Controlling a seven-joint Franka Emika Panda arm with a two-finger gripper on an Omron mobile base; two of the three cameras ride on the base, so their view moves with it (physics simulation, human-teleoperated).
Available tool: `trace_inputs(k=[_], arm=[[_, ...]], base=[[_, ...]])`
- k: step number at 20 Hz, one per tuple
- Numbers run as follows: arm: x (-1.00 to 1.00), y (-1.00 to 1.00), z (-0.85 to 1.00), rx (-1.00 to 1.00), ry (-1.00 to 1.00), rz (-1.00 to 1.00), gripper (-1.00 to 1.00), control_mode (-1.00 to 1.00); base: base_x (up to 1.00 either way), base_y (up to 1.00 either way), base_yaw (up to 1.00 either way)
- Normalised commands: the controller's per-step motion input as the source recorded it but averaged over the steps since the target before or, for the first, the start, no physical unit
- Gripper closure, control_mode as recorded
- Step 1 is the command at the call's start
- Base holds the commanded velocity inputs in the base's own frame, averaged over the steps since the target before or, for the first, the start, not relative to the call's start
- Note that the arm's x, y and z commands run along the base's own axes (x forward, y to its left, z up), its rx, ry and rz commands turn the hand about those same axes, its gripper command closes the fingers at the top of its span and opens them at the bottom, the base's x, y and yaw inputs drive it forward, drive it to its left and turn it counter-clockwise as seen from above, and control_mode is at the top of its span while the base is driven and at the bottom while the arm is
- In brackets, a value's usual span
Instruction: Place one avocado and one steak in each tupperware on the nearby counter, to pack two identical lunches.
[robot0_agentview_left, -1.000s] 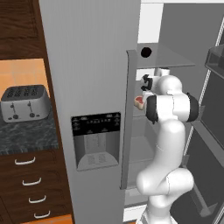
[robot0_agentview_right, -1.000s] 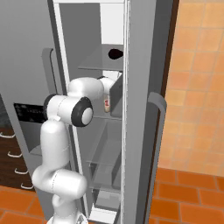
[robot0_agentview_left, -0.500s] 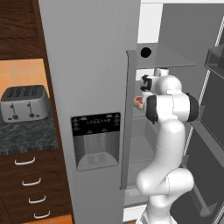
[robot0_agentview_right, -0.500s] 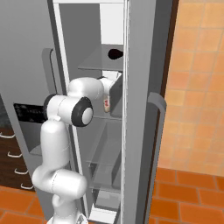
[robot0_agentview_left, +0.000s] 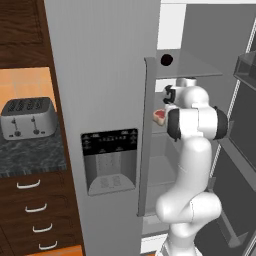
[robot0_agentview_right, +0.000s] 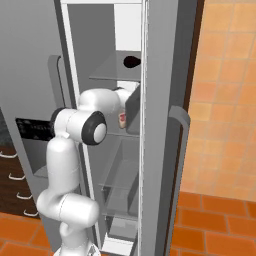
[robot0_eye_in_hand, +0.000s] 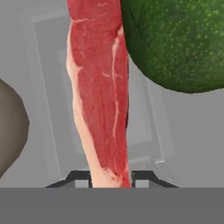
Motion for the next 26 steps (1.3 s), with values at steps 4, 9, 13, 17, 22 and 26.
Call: trace_inputs(k=[4, 9, 13, 17, 22, 26], arm=[[-0.01, -0.09, -0.4, 0.0, -0.16, 0.0, 1.0, -1.0], [0.0, 0.0, -0.4, 0.03, -0.19, 0.0, 1.0, -1.0], [-0.13, 0.0, -0.05, 0.01, -0.09, 0.0, 1.0, -1.0], [-0.48, 0.01, 0.0, 0.0, -0.03, 0.0, 1.0, -1.0], [-0.74, 0.2, 0.14, 0.0, -0.02, 0.0, 1.0, -1.0], [-0.6, 0.67, 0.33, -0.04, 0.0, 0.0, 1.0, -1.0]], base=[[0.0, 0.0, 0.0], [0.0, 0.0, 0.0], [0.0, 0.0, 0.0], [0.0, 0.0, 0.0], [0.0, 0.0, 0.0], [0.0, 0.0, 0.0]])
